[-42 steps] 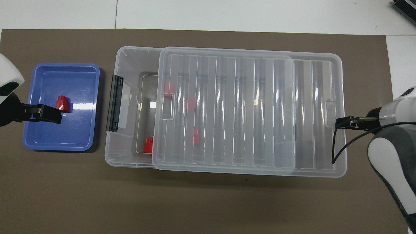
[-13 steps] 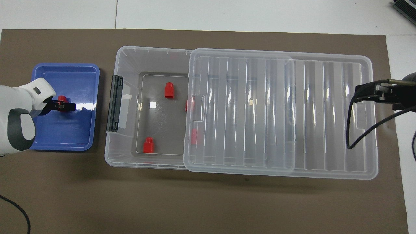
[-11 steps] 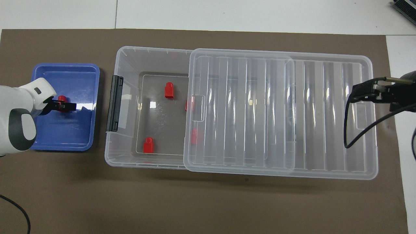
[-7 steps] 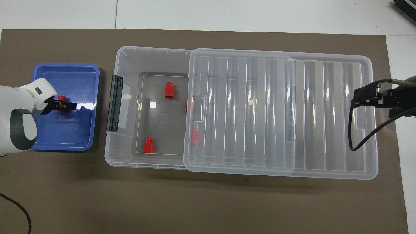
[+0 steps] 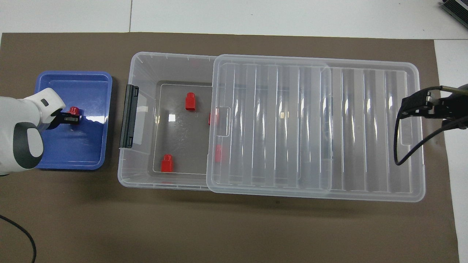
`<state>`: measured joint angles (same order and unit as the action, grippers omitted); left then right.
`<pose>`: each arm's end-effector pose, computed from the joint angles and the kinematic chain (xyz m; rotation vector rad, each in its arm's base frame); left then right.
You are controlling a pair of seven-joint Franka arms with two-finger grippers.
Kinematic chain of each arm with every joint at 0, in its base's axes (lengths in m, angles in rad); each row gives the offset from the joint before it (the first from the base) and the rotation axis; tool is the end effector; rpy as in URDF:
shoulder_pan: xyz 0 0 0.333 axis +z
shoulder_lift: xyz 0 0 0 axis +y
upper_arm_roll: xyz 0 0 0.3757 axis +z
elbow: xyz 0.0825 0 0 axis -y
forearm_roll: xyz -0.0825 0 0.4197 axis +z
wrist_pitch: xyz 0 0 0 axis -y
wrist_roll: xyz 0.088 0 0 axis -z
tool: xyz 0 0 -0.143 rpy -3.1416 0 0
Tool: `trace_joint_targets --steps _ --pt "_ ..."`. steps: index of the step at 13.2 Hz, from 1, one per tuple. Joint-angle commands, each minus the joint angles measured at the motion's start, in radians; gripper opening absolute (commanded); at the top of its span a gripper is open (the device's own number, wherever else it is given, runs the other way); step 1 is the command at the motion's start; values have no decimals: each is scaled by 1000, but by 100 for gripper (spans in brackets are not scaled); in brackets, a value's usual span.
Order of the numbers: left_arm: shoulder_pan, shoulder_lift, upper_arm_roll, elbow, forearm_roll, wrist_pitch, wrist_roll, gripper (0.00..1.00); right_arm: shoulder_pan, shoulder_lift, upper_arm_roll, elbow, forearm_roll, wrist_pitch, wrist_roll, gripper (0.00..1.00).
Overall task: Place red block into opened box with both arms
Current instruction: 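Grasp the red block in the blue tray with the left gripper, then carry the red block into the open box and release it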
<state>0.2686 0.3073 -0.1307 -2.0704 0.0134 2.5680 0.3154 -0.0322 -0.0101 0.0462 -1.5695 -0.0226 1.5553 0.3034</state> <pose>0.6491 0.0928 0.2980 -3.1007 0.2770 -0.3044 0.5848 0.0051 0.6535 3.0855 -0.4501 -0.0006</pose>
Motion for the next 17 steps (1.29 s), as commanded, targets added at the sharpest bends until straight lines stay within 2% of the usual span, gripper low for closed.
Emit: trace_joint_targets --steps 1,5,7,10,12,14,16,17 --pt "0 4 -9 99 -90 -169 -53 0 -15 -2 9 -15 -5 -3 7 100" --pt "0 -36 -12 355 -248 -607 -160 0 -15 -11 9 -34 1 0 0 100" --pt "-8 -69 -18 430 -305 -767 -279 0 -17 -11 9 -37 4 -1 -1 100" --pt "-84 -125 -90 435 -305 -781 -593 0 -20 -11 9 -37 6 -3 -18 100" --pt "-193 -128 -99 475 -290 -764 -827 0 -20 -14 9 -38 6 -9 -73 100" --pt "-288 -126 -99 486 -268 -734 -971 0 -21 -19 9 -49 9 -8 -81 100" --pt "-412 -142 -101 442 -140 -674 -1051 0 -22 -21 9 -50 9 -6 -78 100" --pt "-477 -170 -101 388 -41 -654 -1059 0 -22 -21 9 -50 9 -6 -84 100"
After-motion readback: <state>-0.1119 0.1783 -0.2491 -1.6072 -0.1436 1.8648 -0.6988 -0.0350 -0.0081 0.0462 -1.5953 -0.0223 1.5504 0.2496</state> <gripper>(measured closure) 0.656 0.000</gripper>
